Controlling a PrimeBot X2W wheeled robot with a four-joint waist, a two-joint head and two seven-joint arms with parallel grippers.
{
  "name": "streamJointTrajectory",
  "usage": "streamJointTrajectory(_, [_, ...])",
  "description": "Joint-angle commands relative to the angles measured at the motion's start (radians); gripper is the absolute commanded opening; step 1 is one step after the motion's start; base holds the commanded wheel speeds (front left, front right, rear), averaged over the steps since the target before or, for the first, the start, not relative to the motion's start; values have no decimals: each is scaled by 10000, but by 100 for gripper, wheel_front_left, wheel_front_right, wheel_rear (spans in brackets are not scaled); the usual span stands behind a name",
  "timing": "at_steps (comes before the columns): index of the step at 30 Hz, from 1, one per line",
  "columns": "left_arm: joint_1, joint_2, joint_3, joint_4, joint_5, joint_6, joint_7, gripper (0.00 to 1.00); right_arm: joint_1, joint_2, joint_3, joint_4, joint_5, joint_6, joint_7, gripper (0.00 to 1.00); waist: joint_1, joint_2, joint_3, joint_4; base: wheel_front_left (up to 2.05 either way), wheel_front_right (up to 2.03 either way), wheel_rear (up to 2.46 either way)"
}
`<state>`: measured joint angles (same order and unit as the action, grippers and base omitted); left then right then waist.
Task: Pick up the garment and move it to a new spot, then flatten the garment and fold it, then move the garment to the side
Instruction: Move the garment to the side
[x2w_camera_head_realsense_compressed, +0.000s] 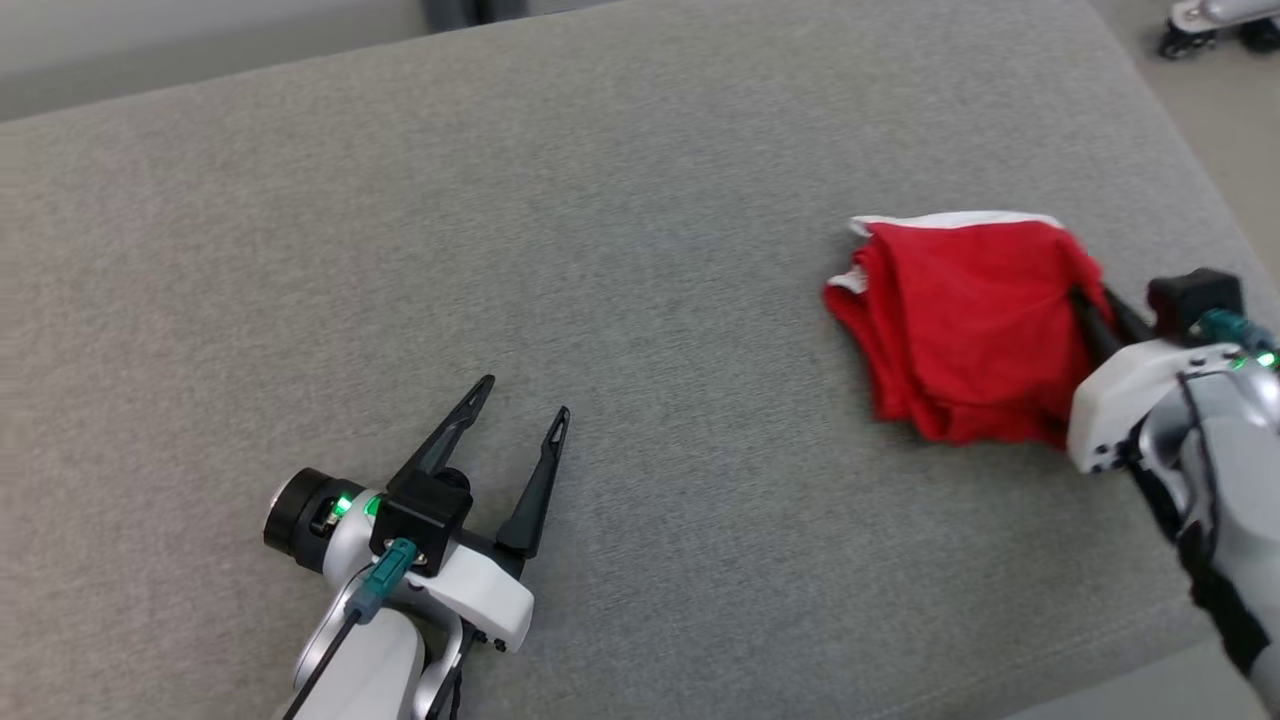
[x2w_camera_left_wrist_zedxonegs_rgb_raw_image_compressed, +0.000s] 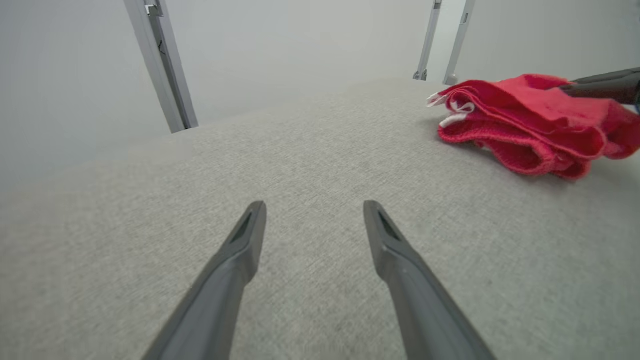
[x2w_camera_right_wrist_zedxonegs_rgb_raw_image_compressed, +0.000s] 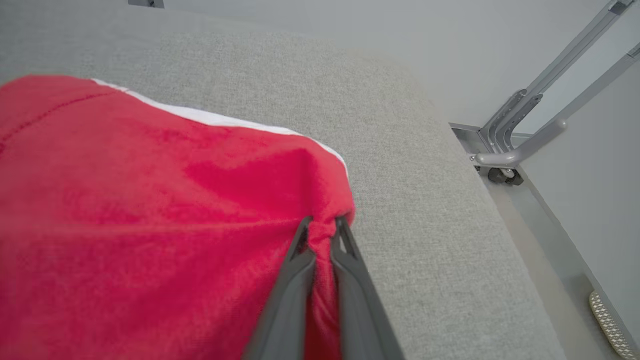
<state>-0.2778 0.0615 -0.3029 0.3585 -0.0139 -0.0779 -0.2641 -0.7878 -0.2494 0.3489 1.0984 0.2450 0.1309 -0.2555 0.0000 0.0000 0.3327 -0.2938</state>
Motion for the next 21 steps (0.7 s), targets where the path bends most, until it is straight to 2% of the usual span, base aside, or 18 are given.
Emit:
streamJointTrajectory(1, [-242,90,44,-72,55,25,-1,100,-344,-310,-97,194,-117,-4,36,0,0,0,482,778,0,0,0])
streamJointTrajectory(7, [-377,122,135,-309,4,90,-1,100,-1601,-1772,-895,1377,-980,-5,166,0,0,0,1032,1822,0,0,0])
streamJointTrajectory(11, [-451,126,232,-422,-23,175,-1,100,-2039,-2736,-1692,1712,-1583,-4,389,0,0,0,1255,2271,0,0,0])
streamJointTrajectory(15, [-492,136,305,-540,-35,191,1,100,-2247,-3355,-2754,1843,-2177,-5,602,0,0,0,1477,2546,0,0,0])
streamJointTrajectory(17, [-540,148,332,-600,-26,177,3,100,-2303,-3572,-3475,1862,-2483,-5,507,100,0,0,1548,2599,0,0,0])
streamJointTrajectory(21, [-566,154,367,-632,-7,176,3,100,-2209,-3580,-4515,1888,-3084,-4,502,100,0,0,1570,2614,0,0,0])
